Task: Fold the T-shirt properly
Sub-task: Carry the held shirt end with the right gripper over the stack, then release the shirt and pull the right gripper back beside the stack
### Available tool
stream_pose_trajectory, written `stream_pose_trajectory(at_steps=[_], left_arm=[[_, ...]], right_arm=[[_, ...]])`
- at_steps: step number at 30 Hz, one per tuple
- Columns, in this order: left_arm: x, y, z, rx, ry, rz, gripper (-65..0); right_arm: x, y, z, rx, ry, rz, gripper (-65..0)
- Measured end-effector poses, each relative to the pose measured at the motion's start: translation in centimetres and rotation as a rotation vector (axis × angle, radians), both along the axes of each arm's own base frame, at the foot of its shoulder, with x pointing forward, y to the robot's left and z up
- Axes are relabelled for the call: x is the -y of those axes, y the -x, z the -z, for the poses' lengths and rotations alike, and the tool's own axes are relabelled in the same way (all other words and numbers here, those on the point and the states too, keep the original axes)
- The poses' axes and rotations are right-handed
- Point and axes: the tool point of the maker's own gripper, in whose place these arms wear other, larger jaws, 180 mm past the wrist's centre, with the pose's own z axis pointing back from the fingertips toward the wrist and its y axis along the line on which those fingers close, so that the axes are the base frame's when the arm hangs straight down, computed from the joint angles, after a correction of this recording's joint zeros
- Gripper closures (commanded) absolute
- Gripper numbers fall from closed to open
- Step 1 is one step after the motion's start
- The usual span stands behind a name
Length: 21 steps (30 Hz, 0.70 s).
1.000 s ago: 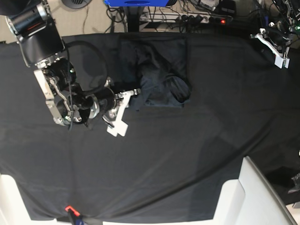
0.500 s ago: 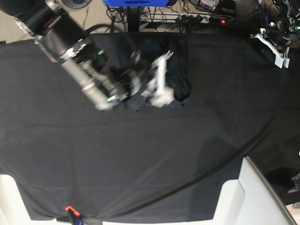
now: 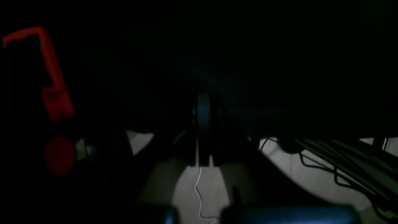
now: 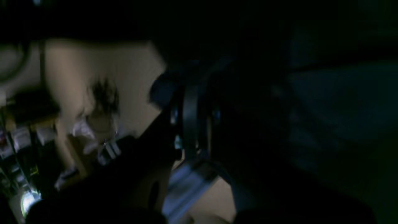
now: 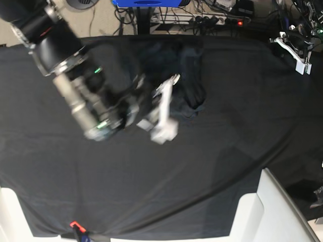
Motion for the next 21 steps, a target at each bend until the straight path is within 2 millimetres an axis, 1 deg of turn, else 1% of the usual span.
stream_pose_trajectory(at_steps=[1,2,5,6,7,10,12,14,18,21], left_arm=[[0.0,-0.1,0.0,0.003,0.0,-0.001,0.0],[0.0,-0.1,0.0,0.003,0.0,-0.001,0.0],[0.0,-0.2,-0.1,0.005,0.0,0.0,0.0],[0.0,-0.2,-0.1,0.004,0.0,0.0,0.0],[0.0,-0.2,0.0,0.004,0.0,0.002,0.0],[1.6,-0.5,0.6,-0.011,0.019,0.052,0.0],[2.2,-1.1,0.6,0.001,0.032,0.062,0.0],[2.2,-1.1,0.6,0.002,0.032,0.061,0.0],[2.1,-1.1,0.6,0.003,0.031,0.057,0.0],[2.1,-1.0,0.6,0.003,0.03,0.058,0.0]], right_arm=[[0.6,-0.1,0.0,-0.007,0.015,0.002,-4.8],[0.7,0.2,0.2,-0.018,0.023,-0.005,-4.8],[-0.2,2.0,0.7,-0.051,0.018,-0.043,-4.8],[-0.3,2.3,0.7,-0.055,0.015,-0.047,-4.8],[-0.6,1.9,0.5,-0.042,0.002,-0.036,-4.8],[-0.5,-1.2,-0.4,0.044,-0.027,0.026,-4.8],[-0.4,-3.5,-0.7,0.085,-0.038,0.075,-4.8],[0.1,-4.5,0.2,0.063,-0.019,0.1,-4.8],[1.8,-5.9,2.9,0.026,0.035,0.177,-4.8],[3.0,-6.3,3.8,0.022,0.059,0.202,-4.8]])
